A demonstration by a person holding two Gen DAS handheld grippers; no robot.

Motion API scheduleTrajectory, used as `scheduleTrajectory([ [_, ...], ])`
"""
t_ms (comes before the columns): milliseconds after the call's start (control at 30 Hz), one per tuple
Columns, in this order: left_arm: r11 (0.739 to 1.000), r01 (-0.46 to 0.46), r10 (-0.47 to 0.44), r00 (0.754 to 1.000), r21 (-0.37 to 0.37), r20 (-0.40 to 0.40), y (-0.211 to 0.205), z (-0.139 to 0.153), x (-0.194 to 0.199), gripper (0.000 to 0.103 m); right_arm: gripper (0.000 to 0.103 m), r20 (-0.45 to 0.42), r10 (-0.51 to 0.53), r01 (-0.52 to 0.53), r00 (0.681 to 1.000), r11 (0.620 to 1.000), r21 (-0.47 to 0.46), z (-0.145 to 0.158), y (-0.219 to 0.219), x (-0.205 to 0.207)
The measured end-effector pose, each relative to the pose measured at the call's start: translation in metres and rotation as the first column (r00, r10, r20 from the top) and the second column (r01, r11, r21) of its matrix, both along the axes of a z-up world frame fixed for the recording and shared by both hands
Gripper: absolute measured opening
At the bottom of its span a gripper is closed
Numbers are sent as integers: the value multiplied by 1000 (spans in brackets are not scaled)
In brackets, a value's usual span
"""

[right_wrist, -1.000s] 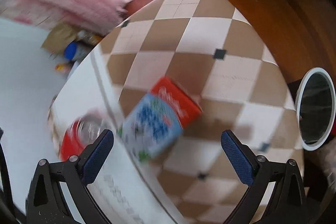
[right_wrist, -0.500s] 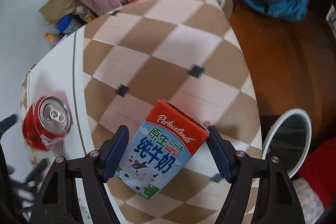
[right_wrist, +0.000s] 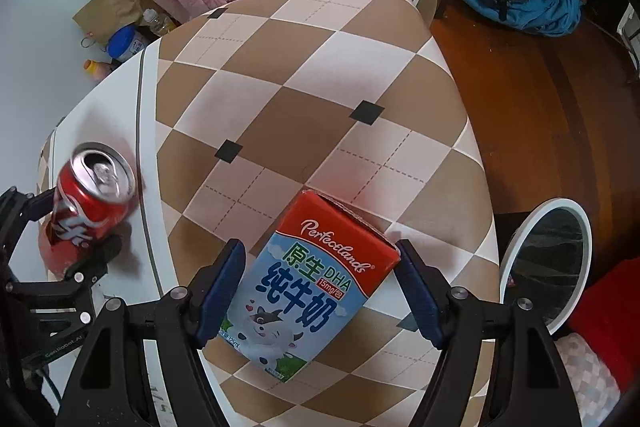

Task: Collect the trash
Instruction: 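Grasp the red cola can with the left gripper while the right grasps the milk carton, then carry both items over the bin and open both grippers to drop them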

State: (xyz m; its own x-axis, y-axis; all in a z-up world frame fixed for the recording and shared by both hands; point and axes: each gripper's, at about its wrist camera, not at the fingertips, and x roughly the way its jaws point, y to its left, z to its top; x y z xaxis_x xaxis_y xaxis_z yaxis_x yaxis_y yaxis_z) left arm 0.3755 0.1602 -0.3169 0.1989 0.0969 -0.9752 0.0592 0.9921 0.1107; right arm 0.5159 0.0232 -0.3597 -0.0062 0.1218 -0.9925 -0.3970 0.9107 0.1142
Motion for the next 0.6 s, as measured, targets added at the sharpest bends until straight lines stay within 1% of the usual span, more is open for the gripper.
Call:
scheduleTrajectory([
  [33, 1000, -18, 18, 1000, 0, 9, -2, 2, -4, 38, 77, 3, 6, -6, 1000, 1000, 2, 1, 0, -1],
  [100, 998, -46, 47, 999, -31, 21, -6, 3, -11, 38, 76, 12, 24, -24, 1000, 1000, 3, 2, 1, -6],
  [200, 989, -135, 138, 989, -54, 54, -6, 7, -25, 36, 72, 20, 36, -36, 999, 999, 9, 3, 2, -12],
  [233, 983, -174, 177, 982, -53, 60, -6, 9, -30, 36, 71, 22, 42, -42, 999, 999, 12, 4, 2, -15],
  [300, 960, -267, 274, 959, -87, 75, -4, 14, -43, 36, 70, 25, 51, -51, 998, 999, 14, 5, 0, -21],
  [333, 939, -329, 337, 938, -98, 86, -3, 19, -52, 35, 69, 29, 54, -55, 998, 998, 16, 7, -2, -24],
  [433, 896, -426, 440, 890, -126, 121, -8, 30, -77, 35, 68, 53, 64, -65, 997, 998, 24, 14, -7, -35],
  [533, 866, -481, 498, 853, -136, 154, -13, 38, -97, 35, 67, 84, 80, -83, 993, 996, 28, 24, -13, -50],
  [600, 853, -504, 521, 836, -134, 174, -19, 44, -112, 35, 67, 116, 96, -99, 989, 995, 25, 34, -17, -61],
])
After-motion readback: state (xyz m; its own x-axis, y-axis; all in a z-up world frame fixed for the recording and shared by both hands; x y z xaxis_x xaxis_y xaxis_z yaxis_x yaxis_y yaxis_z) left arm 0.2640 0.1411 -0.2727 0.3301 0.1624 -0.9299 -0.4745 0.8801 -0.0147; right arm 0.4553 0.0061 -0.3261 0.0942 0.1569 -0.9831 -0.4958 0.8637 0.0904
